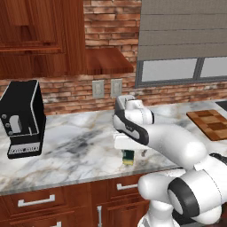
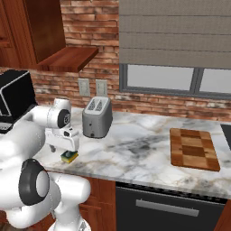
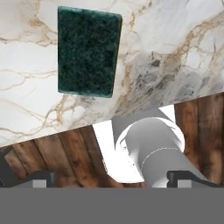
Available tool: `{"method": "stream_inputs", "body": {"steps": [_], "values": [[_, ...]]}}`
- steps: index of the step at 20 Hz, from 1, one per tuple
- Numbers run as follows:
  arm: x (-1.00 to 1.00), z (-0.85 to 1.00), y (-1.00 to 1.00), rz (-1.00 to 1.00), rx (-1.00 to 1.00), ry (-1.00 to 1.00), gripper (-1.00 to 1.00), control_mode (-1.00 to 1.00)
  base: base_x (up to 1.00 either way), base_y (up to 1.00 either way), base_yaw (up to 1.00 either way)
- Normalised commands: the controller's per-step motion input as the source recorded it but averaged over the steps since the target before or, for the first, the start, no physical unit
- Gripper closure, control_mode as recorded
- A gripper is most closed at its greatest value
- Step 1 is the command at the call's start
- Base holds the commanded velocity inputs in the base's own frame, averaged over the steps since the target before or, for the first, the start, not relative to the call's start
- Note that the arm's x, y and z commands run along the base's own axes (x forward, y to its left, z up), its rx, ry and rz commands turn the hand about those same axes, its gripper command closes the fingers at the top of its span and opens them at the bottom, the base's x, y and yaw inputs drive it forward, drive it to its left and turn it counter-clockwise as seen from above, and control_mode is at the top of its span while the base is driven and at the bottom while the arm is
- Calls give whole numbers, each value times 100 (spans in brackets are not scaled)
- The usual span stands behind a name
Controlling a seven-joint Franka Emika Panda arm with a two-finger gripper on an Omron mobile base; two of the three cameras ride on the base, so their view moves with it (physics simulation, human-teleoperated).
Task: Pick up the sponge from the counter and clean the cutting board by briefly scrubbing or pressing down on the cutting board. Once finished, release the sponge.
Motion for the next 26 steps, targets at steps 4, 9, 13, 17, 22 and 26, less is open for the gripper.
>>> {"method": "stream_inputs", "body": {"steps": [4, 9, 13, 17, 22, 26], "values": [[27, -4, 0, 0, 0, 0, -100, -100, 0, 0, 0], [24, -9, 0, 0, 0, 0, -100, -100, 0, 0, 0], [10, -20, 0, 0, 0, 0, -100, -100, 0, 0, 0], [17, -21, 0, 0, 0, 0, -100, -100, 0, 0, 0], [19, -19, 0, 0, 0, 0, -100, -100, 0, 0, 0], [17, -16, 0, 0, 0, 0, -100, -100, 0, 0, 0]]}}
